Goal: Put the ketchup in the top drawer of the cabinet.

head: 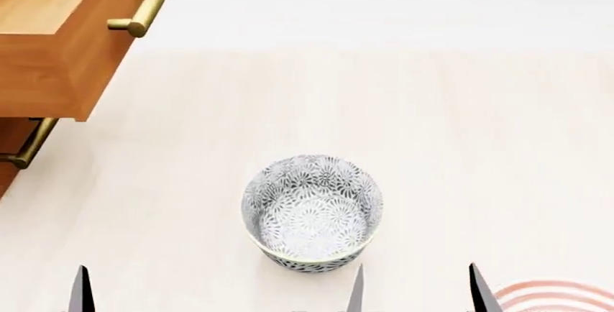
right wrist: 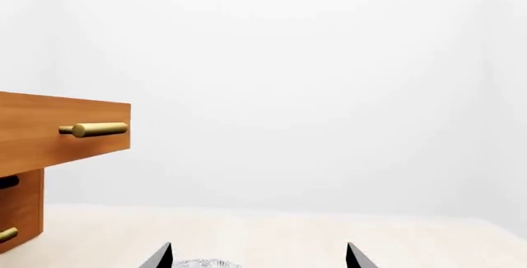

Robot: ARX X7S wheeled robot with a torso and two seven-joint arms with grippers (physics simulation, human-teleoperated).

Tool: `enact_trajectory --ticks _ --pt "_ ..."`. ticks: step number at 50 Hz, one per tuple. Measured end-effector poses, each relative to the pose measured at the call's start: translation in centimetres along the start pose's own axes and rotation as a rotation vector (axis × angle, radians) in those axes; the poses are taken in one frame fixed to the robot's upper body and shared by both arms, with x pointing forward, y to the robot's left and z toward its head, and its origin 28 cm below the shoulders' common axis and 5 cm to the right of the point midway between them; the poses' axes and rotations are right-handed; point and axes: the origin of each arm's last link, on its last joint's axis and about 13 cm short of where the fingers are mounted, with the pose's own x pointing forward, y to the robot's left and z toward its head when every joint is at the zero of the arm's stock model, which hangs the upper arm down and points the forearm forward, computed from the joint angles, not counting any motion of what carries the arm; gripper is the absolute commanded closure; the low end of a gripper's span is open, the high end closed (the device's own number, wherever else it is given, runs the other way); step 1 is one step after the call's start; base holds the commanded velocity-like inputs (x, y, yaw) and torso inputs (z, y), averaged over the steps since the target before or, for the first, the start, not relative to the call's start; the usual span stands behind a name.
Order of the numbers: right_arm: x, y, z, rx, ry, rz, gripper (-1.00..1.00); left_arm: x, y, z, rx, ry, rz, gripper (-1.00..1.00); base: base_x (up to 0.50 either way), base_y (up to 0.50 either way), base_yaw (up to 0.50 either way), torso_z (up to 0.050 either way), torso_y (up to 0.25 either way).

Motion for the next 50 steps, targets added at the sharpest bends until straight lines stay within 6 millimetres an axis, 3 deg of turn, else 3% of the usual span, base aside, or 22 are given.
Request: enact_trajectory --ticks 40,50 --pt "-0.17 0.13 -0.19 -0.007 0.008 0.001 -1.0 -0.03 0.0 -0.09 0.009 0.01 0.0 -1.0 0.0 0.5 0.0 0.0 0.0" --pt "-0.23 0.11 -0.09 0.014 -0.002 0.004 -1.0 -0.03 0.0 -0.13 0.012 0.011 0.0 -1.0 0.0 0.0 0.0 0.0 0.0"
